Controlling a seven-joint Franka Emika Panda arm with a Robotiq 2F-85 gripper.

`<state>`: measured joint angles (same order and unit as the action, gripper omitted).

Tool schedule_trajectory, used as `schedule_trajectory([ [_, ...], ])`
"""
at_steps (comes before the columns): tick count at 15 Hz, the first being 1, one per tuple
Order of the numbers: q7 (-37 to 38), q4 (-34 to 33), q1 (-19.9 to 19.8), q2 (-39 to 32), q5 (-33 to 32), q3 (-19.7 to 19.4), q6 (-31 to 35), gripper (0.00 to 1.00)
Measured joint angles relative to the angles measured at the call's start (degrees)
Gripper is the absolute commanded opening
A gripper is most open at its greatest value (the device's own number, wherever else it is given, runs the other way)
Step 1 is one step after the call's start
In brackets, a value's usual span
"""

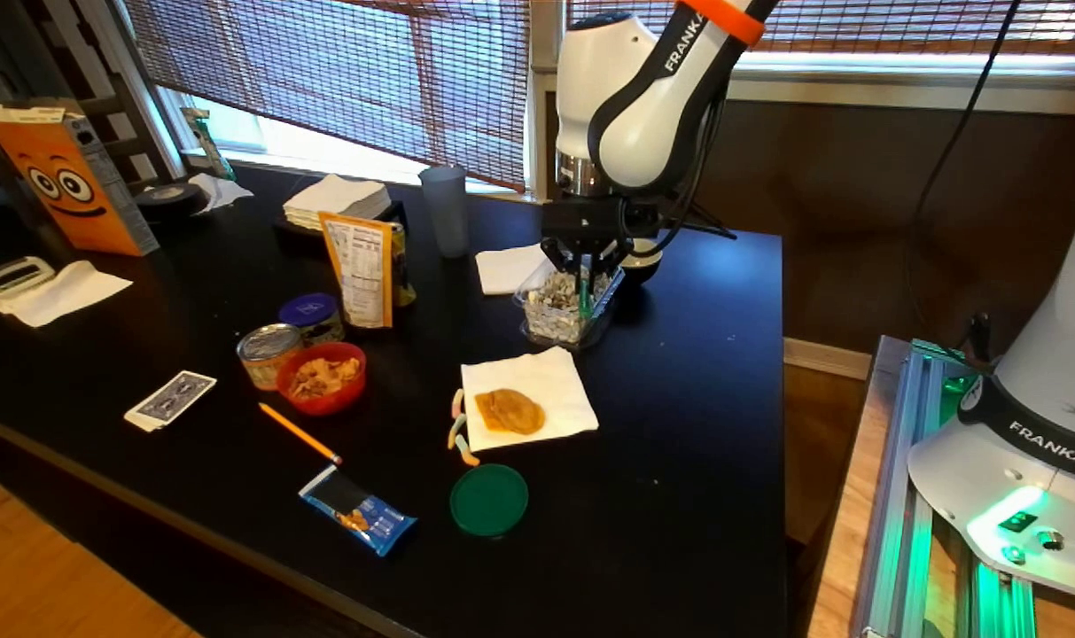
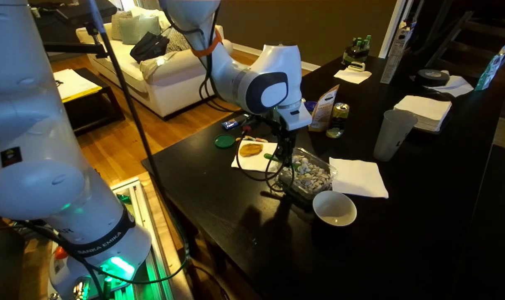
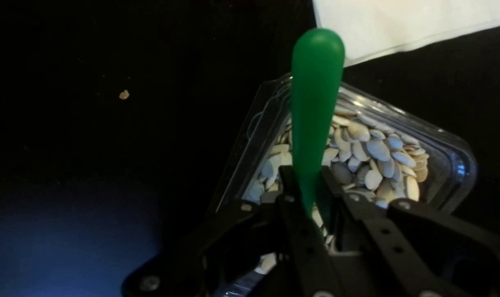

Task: Pick up the spoon, get some of the objects from the plastic bowl and put them in the white bowl

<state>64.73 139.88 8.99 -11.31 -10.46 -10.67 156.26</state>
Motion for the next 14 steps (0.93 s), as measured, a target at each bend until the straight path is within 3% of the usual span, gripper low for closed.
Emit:
schedule_trajectory([
  [6,2.82,-0.54,-0.95,2.91,-1.61,0.36,-6.93,0.04],
  [14,2.83,-5.31,-6.93,4.26,-0.76,0.58,-13.91,0.04],
])
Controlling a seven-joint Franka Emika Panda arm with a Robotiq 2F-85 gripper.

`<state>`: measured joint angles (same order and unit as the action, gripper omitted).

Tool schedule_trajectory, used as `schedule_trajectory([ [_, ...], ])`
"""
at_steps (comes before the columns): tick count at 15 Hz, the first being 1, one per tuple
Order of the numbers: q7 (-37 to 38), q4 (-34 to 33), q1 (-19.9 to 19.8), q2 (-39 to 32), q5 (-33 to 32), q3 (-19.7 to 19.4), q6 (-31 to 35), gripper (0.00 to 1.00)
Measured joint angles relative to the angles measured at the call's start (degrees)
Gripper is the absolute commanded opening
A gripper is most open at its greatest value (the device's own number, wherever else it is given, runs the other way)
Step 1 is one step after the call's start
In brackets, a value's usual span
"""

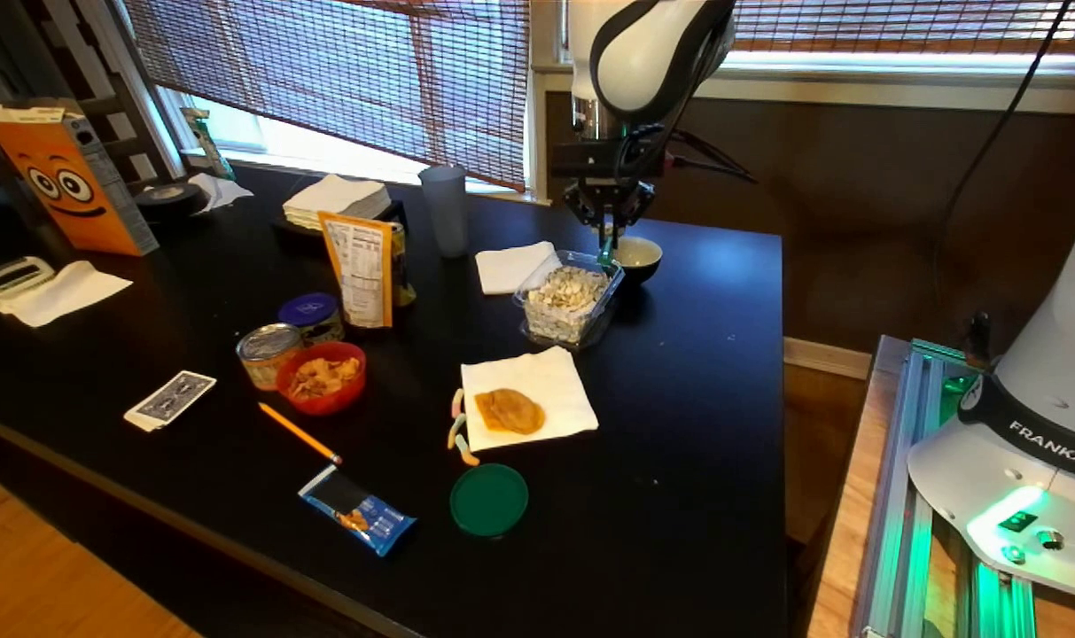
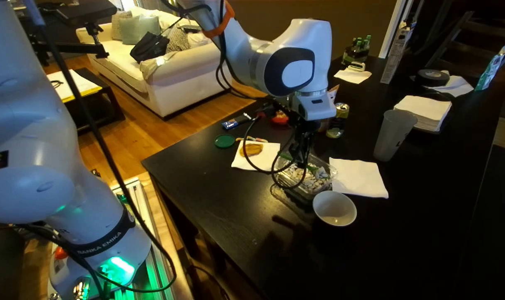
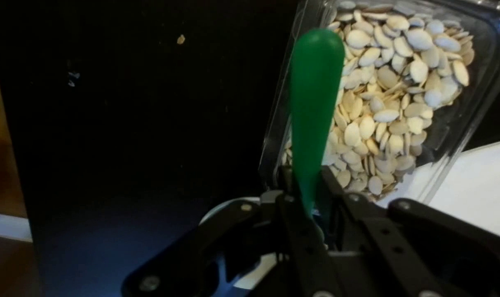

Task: Pick up the spoon, get some of the objects from the plastic bowl and put them in the white bowl

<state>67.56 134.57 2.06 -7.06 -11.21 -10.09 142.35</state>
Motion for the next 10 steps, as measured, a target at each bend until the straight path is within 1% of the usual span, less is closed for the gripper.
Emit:
schedule_trajectory([
  [5,1.07,-4.31,-2.37,-3.24,0.06,-0.14,-4.10,0.04],
  [10,4.55,-9.98,-2.77,-10.02,0.01,-0.87,-6.76,0.04],
])
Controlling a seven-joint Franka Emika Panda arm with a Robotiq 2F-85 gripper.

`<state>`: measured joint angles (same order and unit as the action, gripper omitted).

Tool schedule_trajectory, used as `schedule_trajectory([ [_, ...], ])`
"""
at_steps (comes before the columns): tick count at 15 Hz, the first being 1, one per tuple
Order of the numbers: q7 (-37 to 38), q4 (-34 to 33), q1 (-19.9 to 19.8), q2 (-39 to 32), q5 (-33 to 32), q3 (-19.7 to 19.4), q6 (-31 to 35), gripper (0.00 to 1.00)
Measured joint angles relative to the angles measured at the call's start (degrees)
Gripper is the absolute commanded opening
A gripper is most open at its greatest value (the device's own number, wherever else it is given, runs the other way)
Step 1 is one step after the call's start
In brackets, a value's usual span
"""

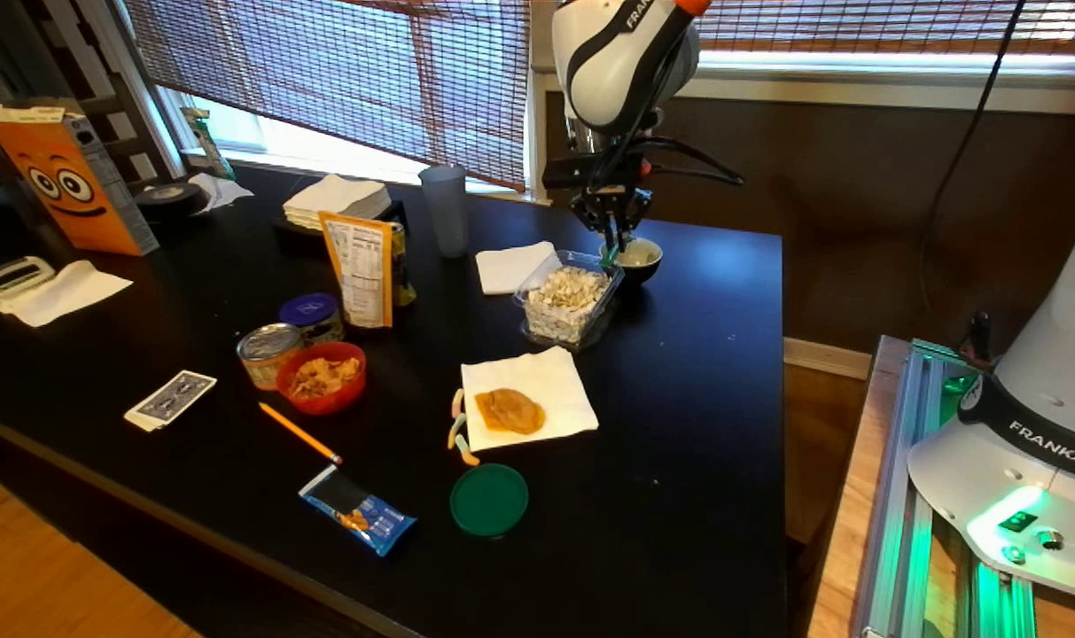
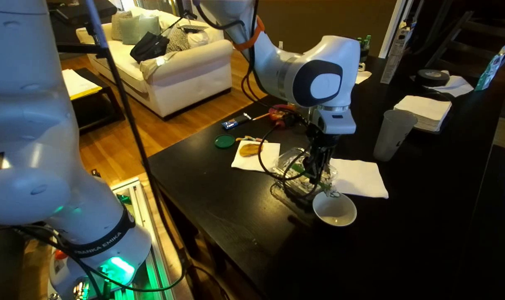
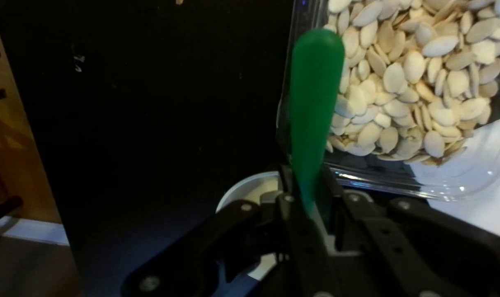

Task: Pick up the spoon, get some of the objects from the plastic bowl and put them in the white bowl

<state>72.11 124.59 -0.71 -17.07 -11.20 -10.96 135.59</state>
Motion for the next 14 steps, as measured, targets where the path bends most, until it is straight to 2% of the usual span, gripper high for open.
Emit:
schedule_trajectory([
  [6,1.61,-6.45,0.15,-5.96,-0.22,-1.33,-5.20,0.04],
  [14,-0.46,-9.92,0.16,-7.20,-0.96,-1.52,-13.71,0.04],
])
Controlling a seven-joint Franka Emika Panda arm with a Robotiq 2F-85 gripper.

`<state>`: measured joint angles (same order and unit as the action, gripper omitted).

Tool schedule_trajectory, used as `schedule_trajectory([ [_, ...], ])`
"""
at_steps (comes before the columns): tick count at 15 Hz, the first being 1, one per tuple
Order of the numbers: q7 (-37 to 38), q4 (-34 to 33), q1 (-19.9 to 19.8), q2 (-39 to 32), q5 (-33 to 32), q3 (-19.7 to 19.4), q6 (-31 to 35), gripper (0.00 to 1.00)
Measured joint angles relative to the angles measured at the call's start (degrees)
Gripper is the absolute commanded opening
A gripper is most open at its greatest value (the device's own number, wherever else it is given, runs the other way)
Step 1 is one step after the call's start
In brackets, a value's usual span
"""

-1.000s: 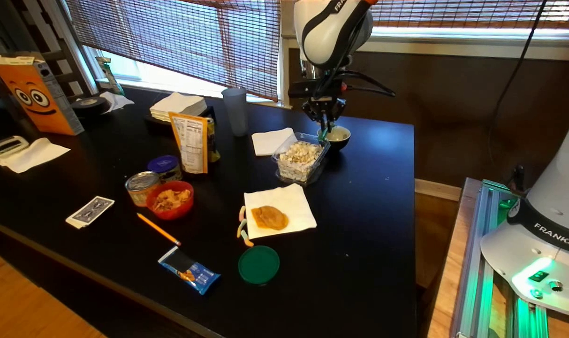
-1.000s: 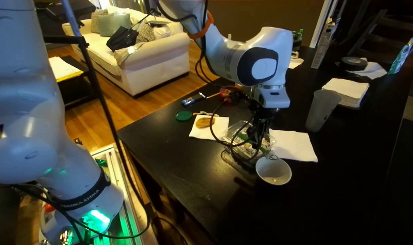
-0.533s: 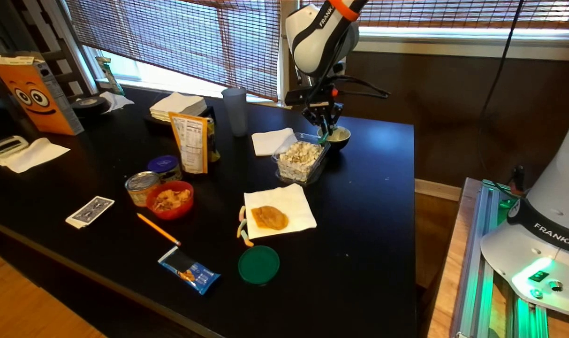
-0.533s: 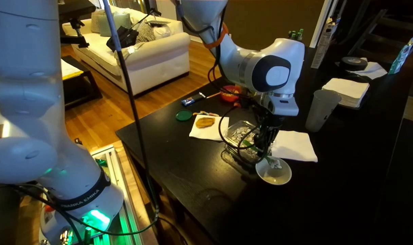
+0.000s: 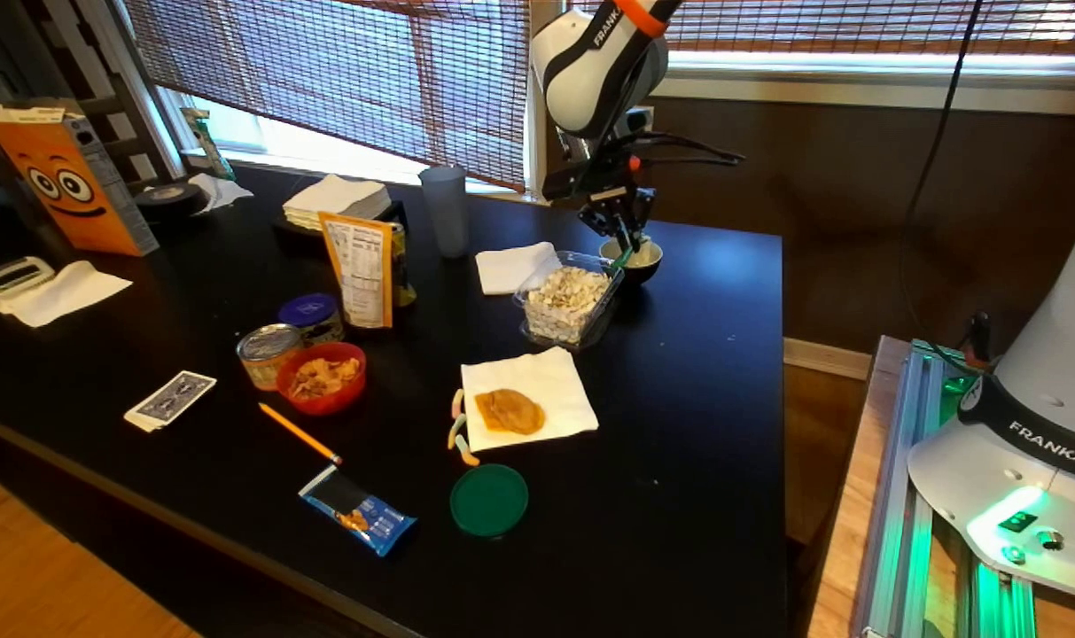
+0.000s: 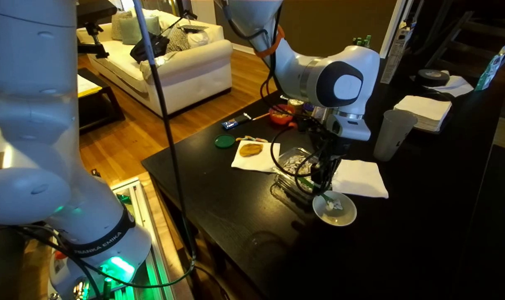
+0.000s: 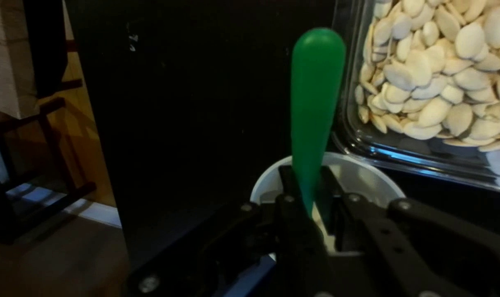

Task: Pick up the spoon, get some of the objects from the plastic bowl and put them in the white bowl

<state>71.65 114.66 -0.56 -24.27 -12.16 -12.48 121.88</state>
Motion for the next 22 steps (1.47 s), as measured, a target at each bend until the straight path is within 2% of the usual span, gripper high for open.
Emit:
schedule_trajectory([
  [9,0.40,-4.33,1.61,-3.62,-7.47,-0.06,-4.74,0.04],
  [16,0.94,-8.46,3.83,-7.12,-12.17,-0.12,-12.58,0.04],
  [22,0.94,-10.14,5.67,-9.97,-18.14,-0.11,-14.47,0.04],
])
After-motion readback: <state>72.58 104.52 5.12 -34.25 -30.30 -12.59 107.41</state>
